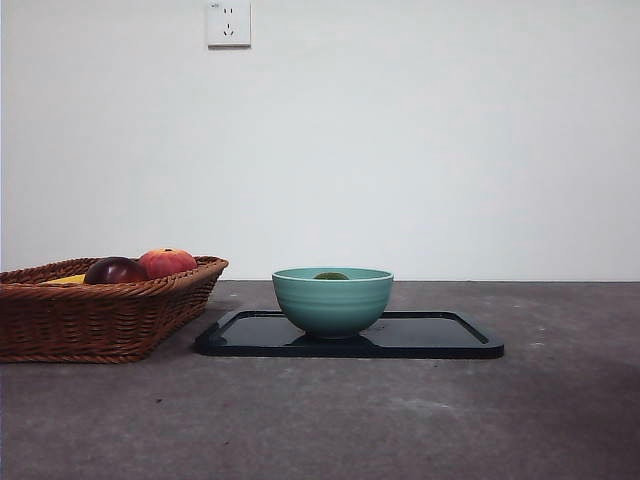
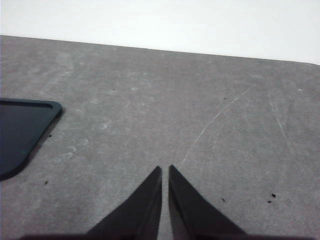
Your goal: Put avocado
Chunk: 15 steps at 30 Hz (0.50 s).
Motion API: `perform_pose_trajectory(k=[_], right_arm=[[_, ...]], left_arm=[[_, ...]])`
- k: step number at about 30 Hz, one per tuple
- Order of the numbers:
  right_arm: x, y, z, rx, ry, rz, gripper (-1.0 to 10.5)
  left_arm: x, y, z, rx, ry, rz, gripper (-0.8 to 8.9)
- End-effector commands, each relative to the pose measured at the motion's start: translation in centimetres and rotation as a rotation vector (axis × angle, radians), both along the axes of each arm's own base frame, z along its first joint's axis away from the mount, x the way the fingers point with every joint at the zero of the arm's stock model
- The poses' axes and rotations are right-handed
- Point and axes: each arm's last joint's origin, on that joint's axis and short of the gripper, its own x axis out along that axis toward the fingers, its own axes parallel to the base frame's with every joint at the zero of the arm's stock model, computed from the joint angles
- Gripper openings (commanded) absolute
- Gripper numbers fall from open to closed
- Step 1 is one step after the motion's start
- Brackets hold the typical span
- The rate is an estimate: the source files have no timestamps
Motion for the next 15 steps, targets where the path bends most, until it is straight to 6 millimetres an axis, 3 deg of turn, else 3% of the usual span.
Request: perform_pose_trajectory(k=[1,15], right_arm=[[0.0,-0.02,-0.28,-0.003,0.015,-0.002,0.2],[0.04,-0.02,-0.06,0.033,-0.009,-0.008,0.2]], left_arm=[[0.08,-0.01,-0.77,0.006,0.026,-0.001,0.26],[0.08,-0.01,-0.77,0.006,0.026,-0.001,0.26]])
